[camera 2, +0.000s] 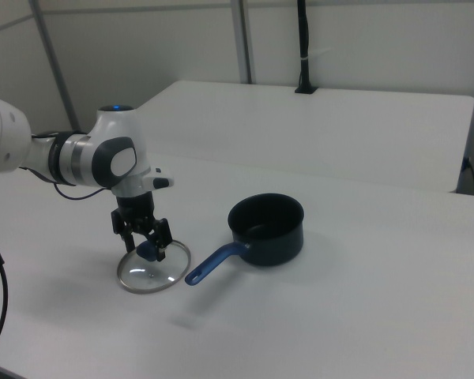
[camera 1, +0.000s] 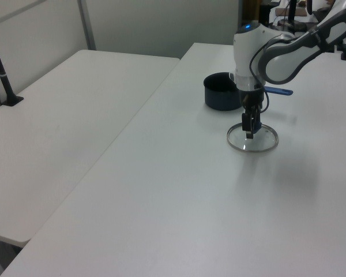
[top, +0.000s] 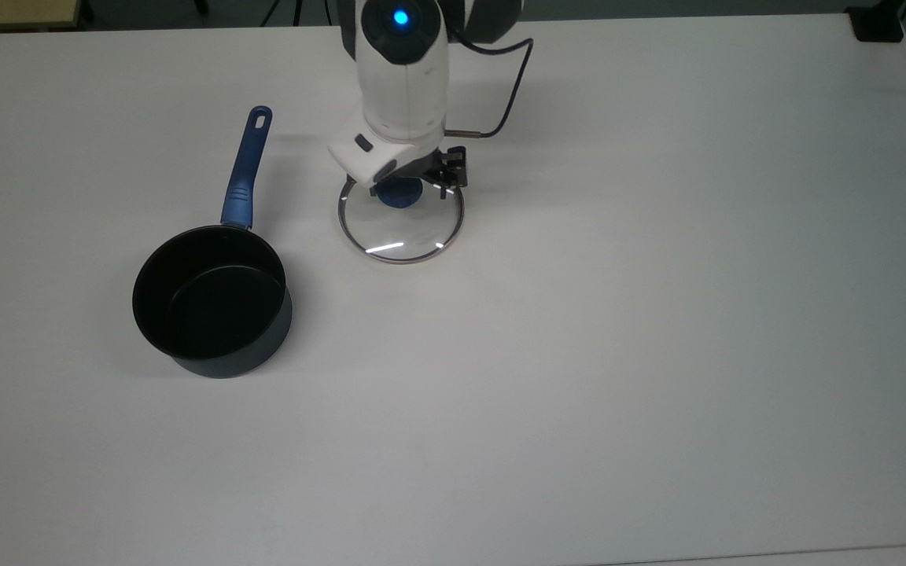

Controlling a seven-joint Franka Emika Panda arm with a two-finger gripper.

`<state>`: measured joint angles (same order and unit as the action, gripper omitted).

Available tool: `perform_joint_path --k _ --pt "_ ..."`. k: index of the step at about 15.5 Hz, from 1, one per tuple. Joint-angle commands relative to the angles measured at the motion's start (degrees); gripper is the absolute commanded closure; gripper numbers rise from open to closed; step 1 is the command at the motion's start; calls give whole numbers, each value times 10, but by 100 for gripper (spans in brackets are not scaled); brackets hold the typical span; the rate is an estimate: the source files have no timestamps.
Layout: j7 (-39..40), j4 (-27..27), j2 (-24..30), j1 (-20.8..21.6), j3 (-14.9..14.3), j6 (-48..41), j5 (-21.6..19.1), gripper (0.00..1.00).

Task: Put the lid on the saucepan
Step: 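Lift the glass lid and carry it over the black saucepan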

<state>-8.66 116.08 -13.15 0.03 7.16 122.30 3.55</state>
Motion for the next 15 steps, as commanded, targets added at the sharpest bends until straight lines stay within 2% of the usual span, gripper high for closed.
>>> perform_joint_path --k 1,2,3,7,8,10,11,12,13,15 --pt "-45 -3 2 2 3 0 1 57" --pt "-56 -7 8 -1 3 -1 0 66" --pt "-56 -15 15 -3 4 -15 0 68" --pt "-18 -68 56 -1 14 -114 0 68" --pt "5 -97 62 -4 24 -142 -1 68" --pt "40 -171 56 -6 26 -190 -4 68" --pt "43 -205 52 -14 22 -195 -12 68" --pt "50 -236 50 -41 19 -191 -28 67" --pt "59 -254 39 -61 17 -189 -28 65" --pt "71 -325 -9 -103 8 -167 -27 66"
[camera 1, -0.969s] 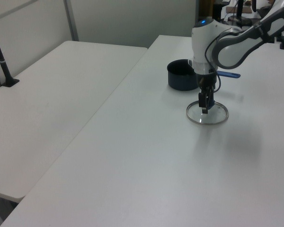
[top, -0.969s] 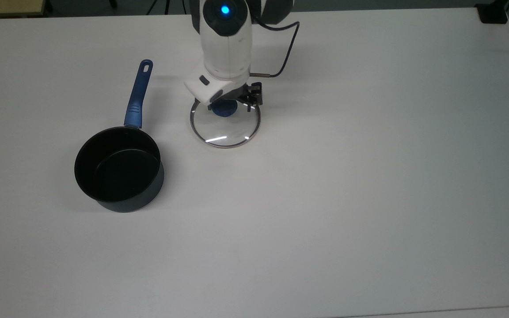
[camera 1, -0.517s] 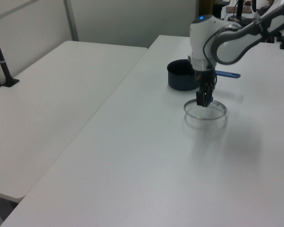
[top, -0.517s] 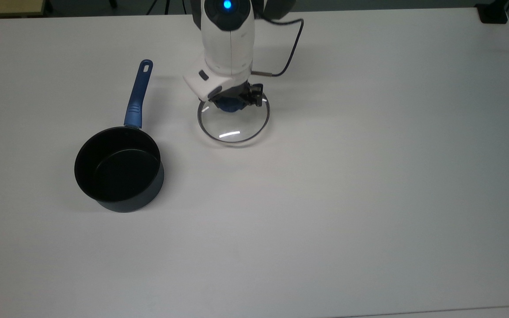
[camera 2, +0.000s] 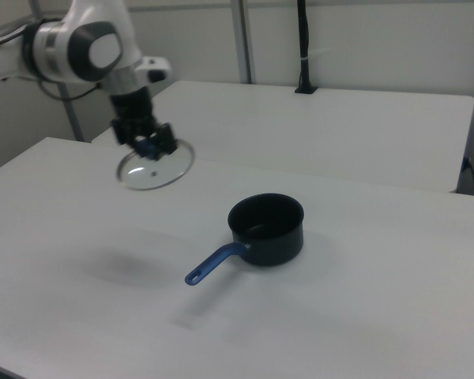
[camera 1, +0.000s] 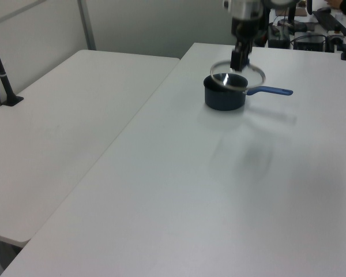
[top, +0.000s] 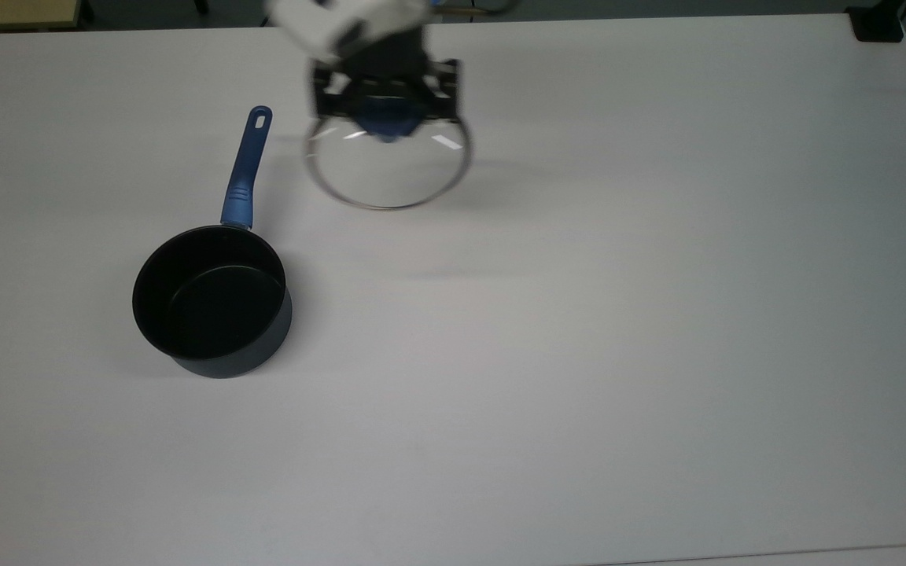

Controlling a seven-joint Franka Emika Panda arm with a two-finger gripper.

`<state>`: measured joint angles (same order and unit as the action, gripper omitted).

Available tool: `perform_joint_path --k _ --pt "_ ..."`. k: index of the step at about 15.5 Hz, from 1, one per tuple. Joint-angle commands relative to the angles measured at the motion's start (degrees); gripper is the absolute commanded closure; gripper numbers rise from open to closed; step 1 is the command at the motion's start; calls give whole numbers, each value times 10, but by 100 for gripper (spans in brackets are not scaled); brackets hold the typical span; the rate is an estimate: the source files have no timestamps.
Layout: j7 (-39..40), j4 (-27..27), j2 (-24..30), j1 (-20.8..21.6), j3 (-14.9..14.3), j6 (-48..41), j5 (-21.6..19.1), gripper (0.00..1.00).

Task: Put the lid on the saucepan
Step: 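Lift the glass lid and carry it over the black saucepan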

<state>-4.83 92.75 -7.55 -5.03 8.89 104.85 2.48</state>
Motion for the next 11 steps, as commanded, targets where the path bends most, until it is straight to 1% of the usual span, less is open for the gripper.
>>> perform_joint_path --k 1,4,6,9,11 --pt "32 -125 -95 -68 -22 32 -16 66" --pt "29 -143 -147 -74 -60 104 -13 69" --pt "17 -157 -182 -74 -76 130 -13 69" --pt "5 -152 -207 -74 -84 155 -10 69" --pt "8 -140 -211 -74 -84 154 -2 69"
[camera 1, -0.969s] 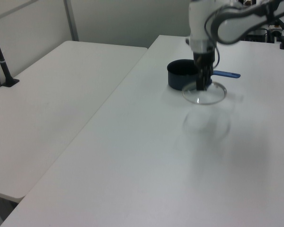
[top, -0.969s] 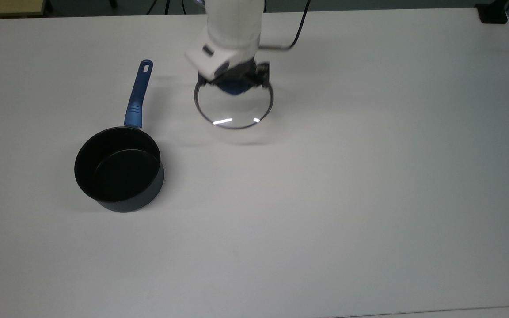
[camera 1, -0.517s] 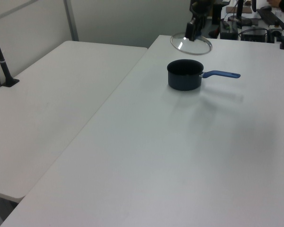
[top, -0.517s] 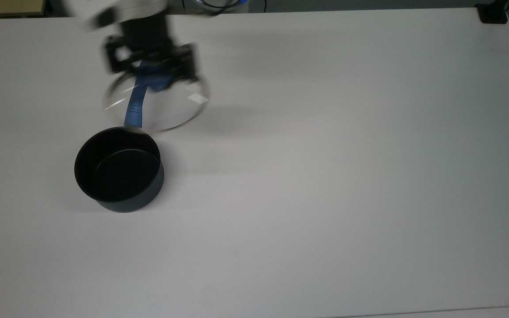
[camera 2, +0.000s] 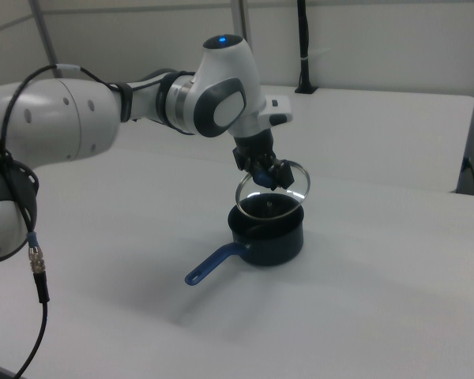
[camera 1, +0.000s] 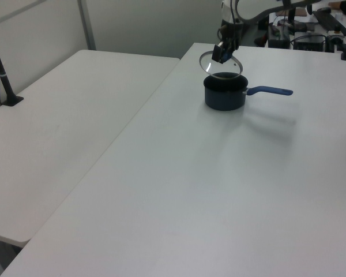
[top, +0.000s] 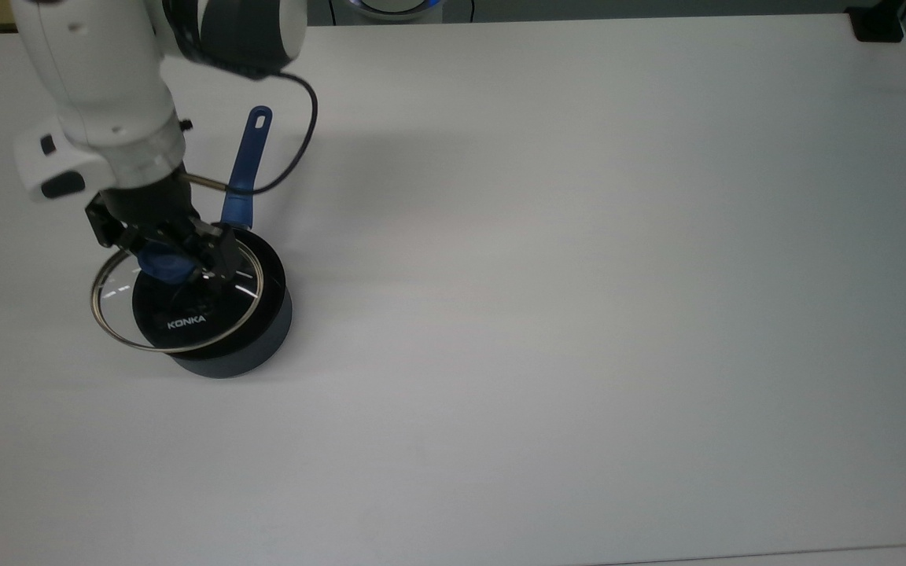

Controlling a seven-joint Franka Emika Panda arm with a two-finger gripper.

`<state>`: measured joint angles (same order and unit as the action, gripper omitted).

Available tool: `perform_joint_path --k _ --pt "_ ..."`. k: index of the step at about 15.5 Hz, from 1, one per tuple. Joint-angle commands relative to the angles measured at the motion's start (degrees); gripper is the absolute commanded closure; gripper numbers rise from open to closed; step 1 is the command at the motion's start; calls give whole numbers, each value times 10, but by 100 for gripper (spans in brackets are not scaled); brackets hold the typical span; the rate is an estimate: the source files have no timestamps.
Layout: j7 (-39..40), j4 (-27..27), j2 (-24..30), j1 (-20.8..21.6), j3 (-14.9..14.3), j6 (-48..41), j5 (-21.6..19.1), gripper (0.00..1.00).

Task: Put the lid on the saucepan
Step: 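Lower the lid onto the saucepan rim and open the gripper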

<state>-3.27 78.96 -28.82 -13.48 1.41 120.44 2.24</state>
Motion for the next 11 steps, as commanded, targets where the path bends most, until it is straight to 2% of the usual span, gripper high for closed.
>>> perform_joint_path --k 1,8,11 --pt "-7 5 3 13 -10 -3 12 69" --pt "-7 58 9 20 -5 -4 53 69" --pt "-6 82 23 24 -3 -4 56 69"
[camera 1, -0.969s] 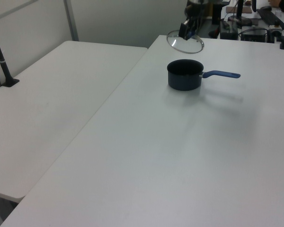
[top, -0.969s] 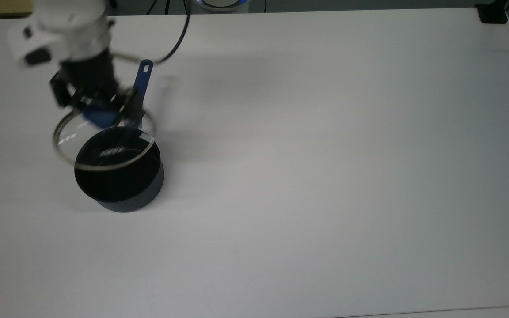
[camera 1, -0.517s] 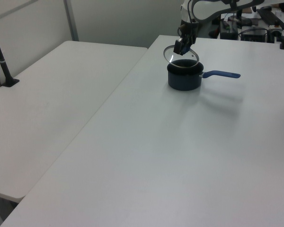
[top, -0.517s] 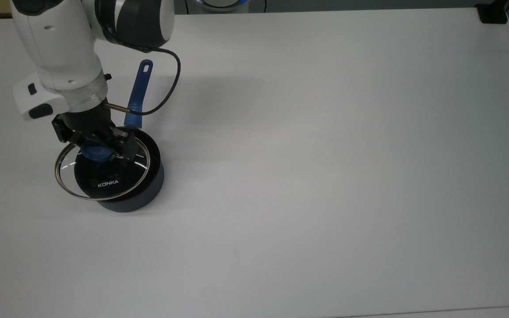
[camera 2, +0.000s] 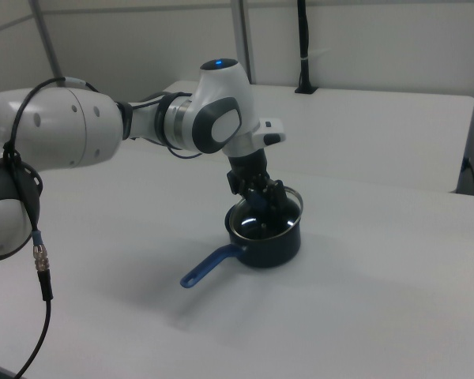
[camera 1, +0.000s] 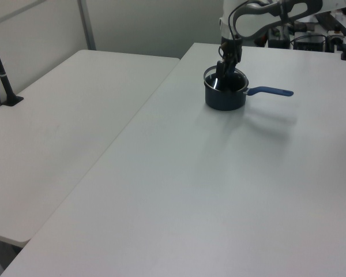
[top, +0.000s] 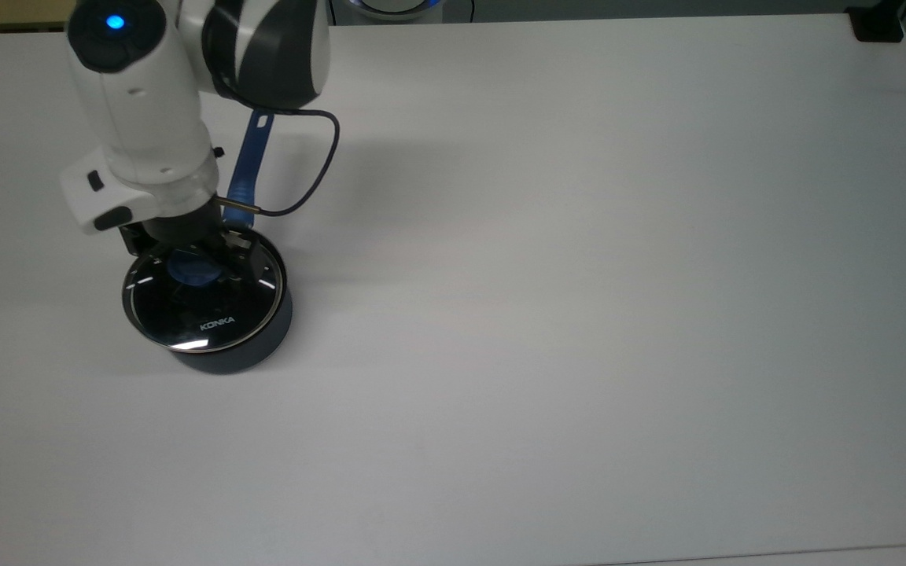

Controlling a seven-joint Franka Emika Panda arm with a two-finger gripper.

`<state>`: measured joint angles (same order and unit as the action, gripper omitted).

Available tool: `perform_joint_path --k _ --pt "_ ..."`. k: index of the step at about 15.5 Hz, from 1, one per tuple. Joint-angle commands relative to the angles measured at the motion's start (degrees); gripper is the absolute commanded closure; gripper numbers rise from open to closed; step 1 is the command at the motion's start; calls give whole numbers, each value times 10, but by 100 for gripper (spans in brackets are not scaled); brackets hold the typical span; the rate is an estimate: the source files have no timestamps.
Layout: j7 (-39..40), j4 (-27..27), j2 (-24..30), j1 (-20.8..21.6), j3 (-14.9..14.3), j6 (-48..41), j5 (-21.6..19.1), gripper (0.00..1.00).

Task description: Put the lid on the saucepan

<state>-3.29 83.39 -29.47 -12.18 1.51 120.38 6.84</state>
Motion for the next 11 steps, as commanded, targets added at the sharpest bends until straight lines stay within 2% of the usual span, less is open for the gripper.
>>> perform_joint_path --k 1,2,3,4,8,11 --pt "-6 42 29 11 -4 -3 10 68" --pt "-7 43 29 11 -4 -3 10 57" --pt "-11 42 30 10 -4 -4 9 24" --pt "-12 42 32 10 -4 -6 7 0" --pt "-14 42 68 6 -3 -14 -1 0" --pt "-25 42 127 7 -3 -78 -18 0"
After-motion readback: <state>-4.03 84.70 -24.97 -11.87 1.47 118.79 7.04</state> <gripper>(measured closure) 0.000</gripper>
